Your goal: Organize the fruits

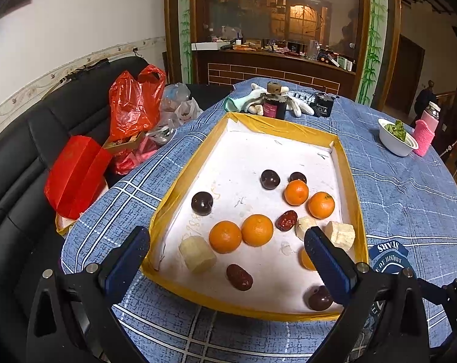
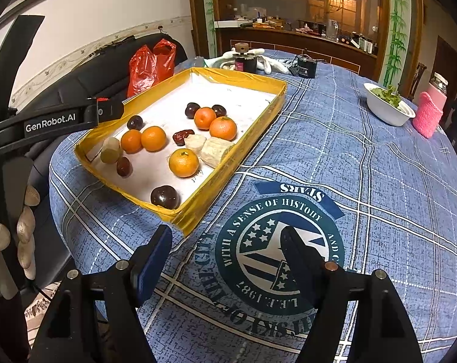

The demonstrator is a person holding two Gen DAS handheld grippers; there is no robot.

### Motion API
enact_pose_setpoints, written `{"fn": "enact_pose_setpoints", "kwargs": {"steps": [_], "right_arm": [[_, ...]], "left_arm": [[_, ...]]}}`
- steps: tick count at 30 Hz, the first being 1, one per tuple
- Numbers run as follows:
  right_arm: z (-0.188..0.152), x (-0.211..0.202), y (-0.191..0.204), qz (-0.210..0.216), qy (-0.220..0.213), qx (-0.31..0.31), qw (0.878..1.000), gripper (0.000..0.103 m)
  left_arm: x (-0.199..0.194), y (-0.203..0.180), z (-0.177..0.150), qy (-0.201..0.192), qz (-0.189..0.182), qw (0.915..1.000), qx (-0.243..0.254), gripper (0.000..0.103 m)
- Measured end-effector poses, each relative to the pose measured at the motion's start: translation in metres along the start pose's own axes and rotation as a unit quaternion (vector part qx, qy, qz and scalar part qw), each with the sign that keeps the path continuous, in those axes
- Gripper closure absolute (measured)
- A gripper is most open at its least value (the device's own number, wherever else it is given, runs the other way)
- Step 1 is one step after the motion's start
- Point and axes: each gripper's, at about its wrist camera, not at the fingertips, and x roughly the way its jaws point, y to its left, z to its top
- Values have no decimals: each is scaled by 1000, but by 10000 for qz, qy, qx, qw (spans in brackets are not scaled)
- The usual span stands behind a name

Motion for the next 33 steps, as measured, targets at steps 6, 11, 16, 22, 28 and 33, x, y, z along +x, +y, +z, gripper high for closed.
{"fn": "enact_pose_setpoints", "kwargs": {"steps": [6,11,16,22,28,33], "right_arm": [[-1,0,0,33,5,9,10000,23],[-4,-1,3,76,1,-30,10000,22],[-6,-3,4,117,-49,-18,9999,21],[-7,-10,14,168,-221,-189,9994,21],[1,-26,25,142,-525,-497,9973,21],[13,-40,32,218,-801,-643,9945,19]], "left_arm": [[0,-6,-2,24,-45,10000,65,1],[-1,-12,-4,34,-41,9999,130,1],[-18,-12,-6,-417,127,9990,73,1],[-90,-4,-9,-2101,262,9772,-151,0],[-108,-9,-11,-2201,283,9750,-78,0],[-111,-12,-7,-2009,82,9795,-146,0]]}}
